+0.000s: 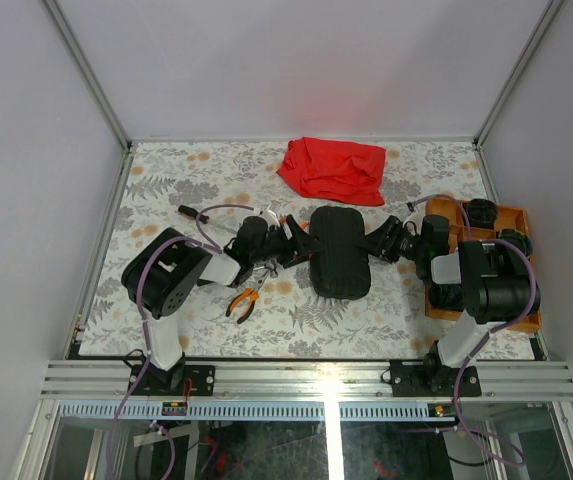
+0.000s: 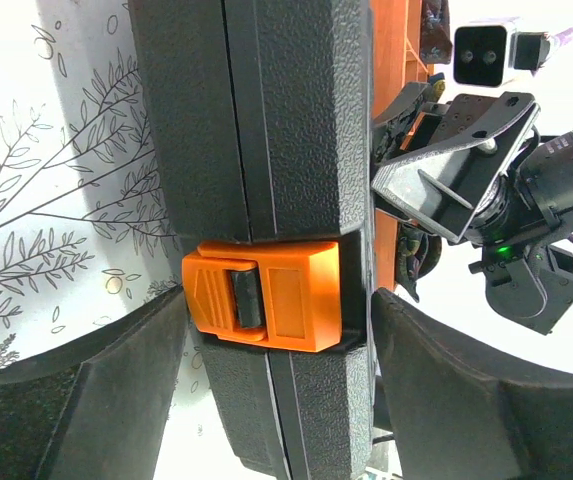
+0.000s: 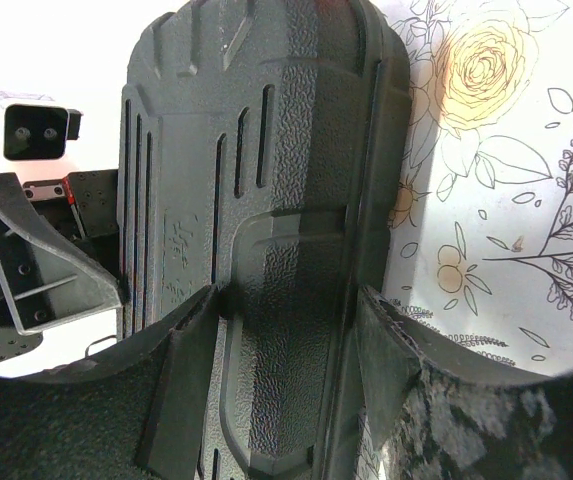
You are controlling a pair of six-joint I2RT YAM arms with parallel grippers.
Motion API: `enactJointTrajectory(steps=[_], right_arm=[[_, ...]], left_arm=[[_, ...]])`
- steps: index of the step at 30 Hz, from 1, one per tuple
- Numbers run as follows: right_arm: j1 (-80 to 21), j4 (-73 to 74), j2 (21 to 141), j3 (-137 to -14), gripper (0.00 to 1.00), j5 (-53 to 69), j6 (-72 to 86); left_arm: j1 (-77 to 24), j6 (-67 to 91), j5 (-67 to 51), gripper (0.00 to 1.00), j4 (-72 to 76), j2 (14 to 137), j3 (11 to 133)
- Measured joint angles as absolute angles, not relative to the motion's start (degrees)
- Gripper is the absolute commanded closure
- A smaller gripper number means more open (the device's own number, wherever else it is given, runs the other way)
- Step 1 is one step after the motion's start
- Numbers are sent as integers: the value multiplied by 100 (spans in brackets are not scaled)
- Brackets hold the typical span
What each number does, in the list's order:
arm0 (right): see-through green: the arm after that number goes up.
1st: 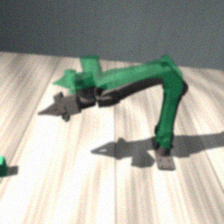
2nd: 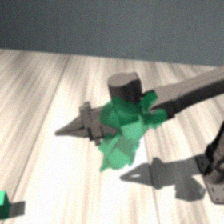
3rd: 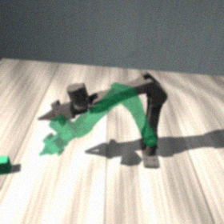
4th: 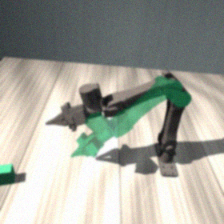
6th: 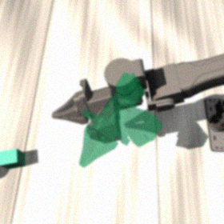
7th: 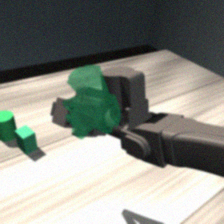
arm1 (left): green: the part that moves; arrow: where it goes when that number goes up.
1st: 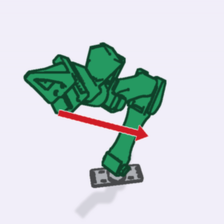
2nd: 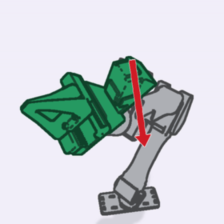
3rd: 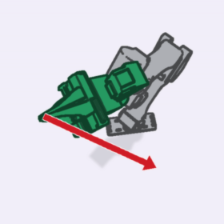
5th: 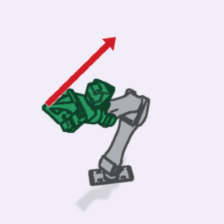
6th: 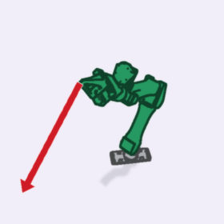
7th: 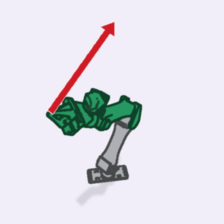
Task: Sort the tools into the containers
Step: Open the storage box at the center of the board.
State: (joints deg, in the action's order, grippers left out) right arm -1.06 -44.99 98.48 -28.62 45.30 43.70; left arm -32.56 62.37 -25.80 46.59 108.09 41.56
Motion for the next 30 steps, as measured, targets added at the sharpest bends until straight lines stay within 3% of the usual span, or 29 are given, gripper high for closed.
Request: enactJointTrajectory(steps=[14, 30], right_arm=[[-106, -4416, 9830, -2875, 61, 4508, 4353], [-108, -4075, 9723, -2965, 61, 4407, 4187]], left_arm=[[-3295, 5896, -2335, 41, 3614, 10521, 4423], [-3415, 5472, -1800, 42, 2390, 10241, 4797]])
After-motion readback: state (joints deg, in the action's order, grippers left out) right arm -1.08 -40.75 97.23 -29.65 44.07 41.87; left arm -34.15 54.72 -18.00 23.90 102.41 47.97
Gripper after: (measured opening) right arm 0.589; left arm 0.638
